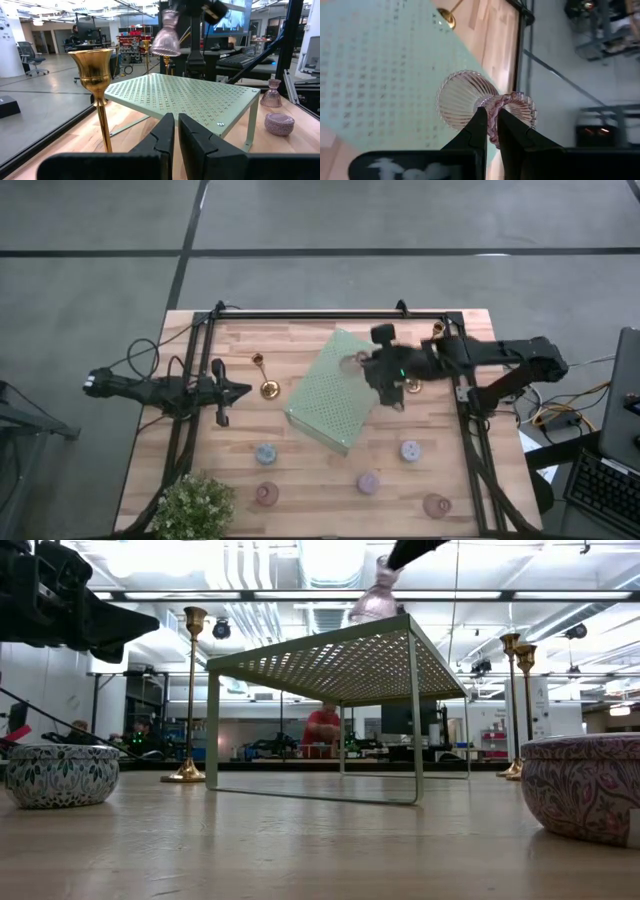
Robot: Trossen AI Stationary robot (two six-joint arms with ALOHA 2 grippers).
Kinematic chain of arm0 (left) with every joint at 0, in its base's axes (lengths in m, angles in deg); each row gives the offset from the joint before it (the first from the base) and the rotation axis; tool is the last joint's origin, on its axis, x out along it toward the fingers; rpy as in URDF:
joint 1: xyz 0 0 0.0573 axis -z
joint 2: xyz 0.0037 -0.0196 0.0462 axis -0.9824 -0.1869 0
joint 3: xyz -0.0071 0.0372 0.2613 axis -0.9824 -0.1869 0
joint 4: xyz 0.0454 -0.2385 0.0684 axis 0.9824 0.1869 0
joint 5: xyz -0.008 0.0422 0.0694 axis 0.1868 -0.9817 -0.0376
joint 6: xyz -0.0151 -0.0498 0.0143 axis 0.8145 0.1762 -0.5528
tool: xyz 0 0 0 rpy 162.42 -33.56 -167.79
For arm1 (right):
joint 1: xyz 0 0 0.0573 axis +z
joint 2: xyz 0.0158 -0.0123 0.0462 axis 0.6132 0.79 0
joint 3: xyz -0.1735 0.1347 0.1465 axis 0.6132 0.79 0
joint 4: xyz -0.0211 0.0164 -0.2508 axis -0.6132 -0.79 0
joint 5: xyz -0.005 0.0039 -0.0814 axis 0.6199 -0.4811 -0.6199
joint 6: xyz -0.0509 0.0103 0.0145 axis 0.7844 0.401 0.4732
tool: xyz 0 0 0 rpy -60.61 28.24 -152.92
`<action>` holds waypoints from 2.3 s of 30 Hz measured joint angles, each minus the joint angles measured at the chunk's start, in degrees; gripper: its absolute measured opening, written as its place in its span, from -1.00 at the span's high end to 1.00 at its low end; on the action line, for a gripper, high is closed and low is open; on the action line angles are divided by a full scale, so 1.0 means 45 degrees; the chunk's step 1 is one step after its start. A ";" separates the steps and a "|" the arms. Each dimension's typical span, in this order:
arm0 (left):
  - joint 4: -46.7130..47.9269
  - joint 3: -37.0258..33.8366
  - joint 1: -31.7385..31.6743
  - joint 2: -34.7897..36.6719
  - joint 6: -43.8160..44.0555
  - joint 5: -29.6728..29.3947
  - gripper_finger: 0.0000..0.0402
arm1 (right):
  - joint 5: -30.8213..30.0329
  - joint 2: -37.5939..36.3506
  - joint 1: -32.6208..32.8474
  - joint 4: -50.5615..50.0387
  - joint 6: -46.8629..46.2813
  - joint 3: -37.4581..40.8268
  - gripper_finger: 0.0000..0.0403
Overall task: Pick & Place candle stick holders
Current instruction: Put the top purple glass candle holder on the shelf, then put the white scented candle on the shelf
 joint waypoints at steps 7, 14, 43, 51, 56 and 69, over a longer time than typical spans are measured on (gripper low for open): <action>-0.0003 -0.0004 -0.0002 0.0004 0.0000 0.0001 0.86 | 0.1768 0.0412 -0.2323 0.1088 0.0687 -0.0141 0.89; -0.0003 0.0000 -0.0001 0.0004 0.0000 0.0000 0.86 | 0.1858 0.1930 -0.3274 -0.0050 0.1156 -0.0966 0.89; -0.0003 -0.0003 0.0001 0.0002 0.0000 0.0002 0.86 | 0.3095 0.5905 -0.4859 -0.3280 0.1356 -0.5413 0.89; -0.0003 -0.0002 -0.0001 0.0001 0.0000 0.0000 0.86 | 0.3104 0.5838 -0.4849 -0.3224 0.1343 -0.5188 0.89; -0.0003 0.0001 0.0002 0.0003 0.0000 0.0000 0.86 | 0.3306 0.5841 -0.4849 -0.3320 0.0911 -0.5277 0.84; -0.0003 0.0001 0.0002 0.0004 0.0000 0.0000 0.86 | 0.3559 0.5828 -0.4844 -0.3348 0.0714 -0.5464 0.50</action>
